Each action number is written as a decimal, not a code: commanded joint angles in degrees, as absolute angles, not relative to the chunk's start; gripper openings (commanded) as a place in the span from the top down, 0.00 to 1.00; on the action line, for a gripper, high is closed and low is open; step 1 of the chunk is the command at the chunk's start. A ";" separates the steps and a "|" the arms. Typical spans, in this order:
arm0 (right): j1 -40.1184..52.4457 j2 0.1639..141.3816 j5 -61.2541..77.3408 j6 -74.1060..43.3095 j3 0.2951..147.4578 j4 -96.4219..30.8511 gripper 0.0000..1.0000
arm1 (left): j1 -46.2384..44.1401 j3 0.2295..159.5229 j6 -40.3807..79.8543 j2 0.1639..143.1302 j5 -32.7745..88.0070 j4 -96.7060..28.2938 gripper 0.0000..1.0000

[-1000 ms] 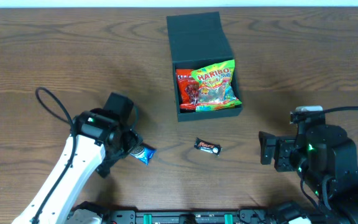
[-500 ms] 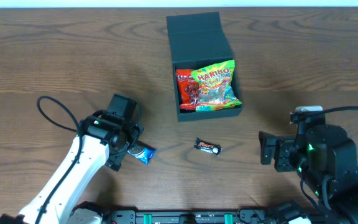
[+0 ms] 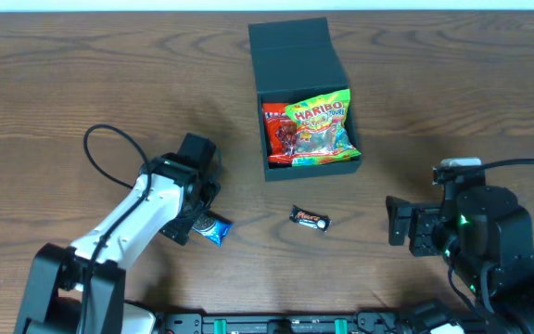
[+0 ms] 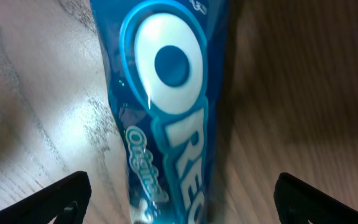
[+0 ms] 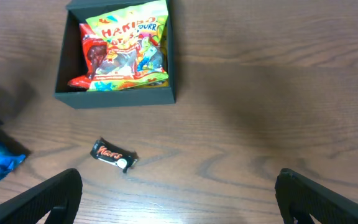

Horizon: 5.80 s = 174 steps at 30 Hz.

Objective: Pack container
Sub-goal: 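Close the left gripper on the end of the Oreo pack, then lift the Oreo pack and lower it upright into the box's left side, then release the Oreo pack and push it down into the box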

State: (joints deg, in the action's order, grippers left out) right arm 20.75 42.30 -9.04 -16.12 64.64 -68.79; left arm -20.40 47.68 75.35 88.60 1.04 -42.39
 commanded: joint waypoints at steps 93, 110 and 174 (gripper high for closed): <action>20.97 42.26 -9.65 -16.69 64.77 -68.82 0.01 | -20.67 82.65 31.59 91.77 0.73 -60.99 0.94; 20.97 42.26 -9.65 -16.69 64.77 -68.82 0.01 | -33.10 106.74 21.32 108.40 0.62 -64.64 0.94; 20.97 42.26 -9.65 -16.69 64.77 -68.82 0.01 | -32.16 110.80 33.43 121.25 -1.87 -59.70 0.02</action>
